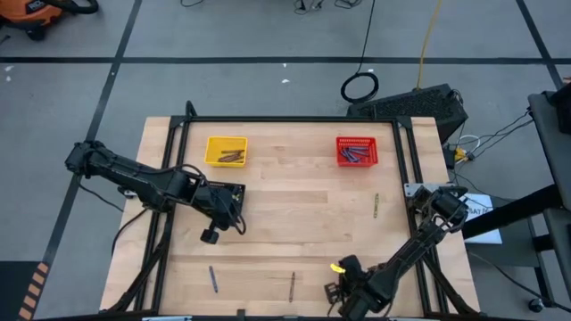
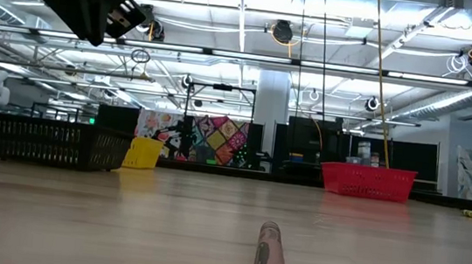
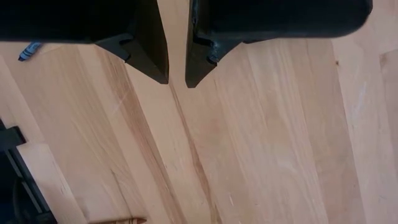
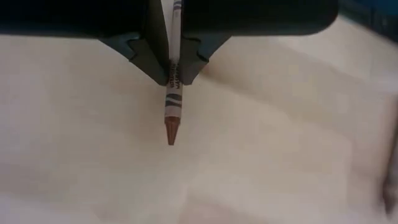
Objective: Sort crayons
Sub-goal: Put the brown crayon into the yellow bin
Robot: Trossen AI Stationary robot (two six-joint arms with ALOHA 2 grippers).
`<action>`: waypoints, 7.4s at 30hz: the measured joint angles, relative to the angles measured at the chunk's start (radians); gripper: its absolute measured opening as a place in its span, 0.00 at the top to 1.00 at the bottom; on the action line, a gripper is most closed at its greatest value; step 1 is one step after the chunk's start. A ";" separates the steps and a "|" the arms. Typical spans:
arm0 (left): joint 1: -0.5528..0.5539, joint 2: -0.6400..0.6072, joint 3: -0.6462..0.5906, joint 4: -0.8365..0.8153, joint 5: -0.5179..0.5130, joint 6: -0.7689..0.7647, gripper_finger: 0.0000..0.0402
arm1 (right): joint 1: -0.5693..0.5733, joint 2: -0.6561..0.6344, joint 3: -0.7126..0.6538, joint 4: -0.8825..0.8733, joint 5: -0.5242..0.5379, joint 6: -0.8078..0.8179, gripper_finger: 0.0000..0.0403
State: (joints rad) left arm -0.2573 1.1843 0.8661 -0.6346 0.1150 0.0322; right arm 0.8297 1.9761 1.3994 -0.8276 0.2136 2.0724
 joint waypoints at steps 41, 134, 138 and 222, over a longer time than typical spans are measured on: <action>-0.003 0.074 0.000 0.346 0.251 -0.051 0.86 | -0.117 -0.065 0.003 0.041 0.546 -0.335 1.00; -0.004 0.188 0.000 0.967 0.108 -0.102 0.67 | -0.300 -0.232 0.004 0.936 0.641 -1.643 1.00; -0.004 0.188 0.000 0.967 0.108 -0.098 0.72 | -0.300 -0.232 0.004 0.938 0.641 -1.643 1.00; 0.673 0.154 0.107 -0.251 -0.142 0.381 0.96 | -0.266 -0.217 0.003 0.556 0.603 -1.380 0.86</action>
State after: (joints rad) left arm 0.4159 1.3380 0.9730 -0.8852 -0.0269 0.4136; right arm 0.5632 1.7592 1.4029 -0.2711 0.8162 0.6926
